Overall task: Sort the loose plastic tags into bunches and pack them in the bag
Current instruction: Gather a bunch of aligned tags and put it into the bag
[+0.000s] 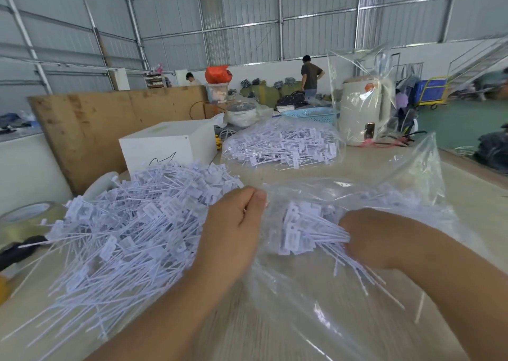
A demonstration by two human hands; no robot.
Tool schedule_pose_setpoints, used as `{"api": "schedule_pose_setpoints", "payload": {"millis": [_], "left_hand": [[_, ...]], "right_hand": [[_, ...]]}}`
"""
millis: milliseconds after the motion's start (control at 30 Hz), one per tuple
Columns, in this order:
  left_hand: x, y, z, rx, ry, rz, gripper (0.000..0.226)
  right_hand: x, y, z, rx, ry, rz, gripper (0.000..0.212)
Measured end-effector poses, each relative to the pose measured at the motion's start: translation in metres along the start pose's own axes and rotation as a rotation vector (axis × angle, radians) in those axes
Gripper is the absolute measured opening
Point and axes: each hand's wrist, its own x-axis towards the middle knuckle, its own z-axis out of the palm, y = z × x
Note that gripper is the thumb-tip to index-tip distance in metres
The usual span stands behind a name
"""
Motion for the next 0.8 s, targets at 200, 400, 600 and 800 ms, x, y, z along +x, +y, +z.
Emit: {"api": "schedule_pose_setpoints", "payload": {"millis": [200,400,600,800], "left_hand": [[-0.006,0.008,0.003,-0.066,-0.099,0.056,0.032],[-0.009,0.003,0.004,-0.049,-0.185,0.107,0.036],[-0.01,0.008,0.003,-0.05,-0.174,0.202,0.042],[-0.011,0.013,-0.002,-0.074,-0.242,0.239,0.044]], "right_hand": [[0.0,-0.021,0.002,0.623,-0.065,-0.031,0.01],[0.003,-0.035,0.011,0.975,0.043,-0.063,0.02],[0.014,-0.041,0.02,0.743,0.269,-0.063,0.019],[0.014,-0.044,0.023,0.705,0.366,-0.013,0.016]]}}
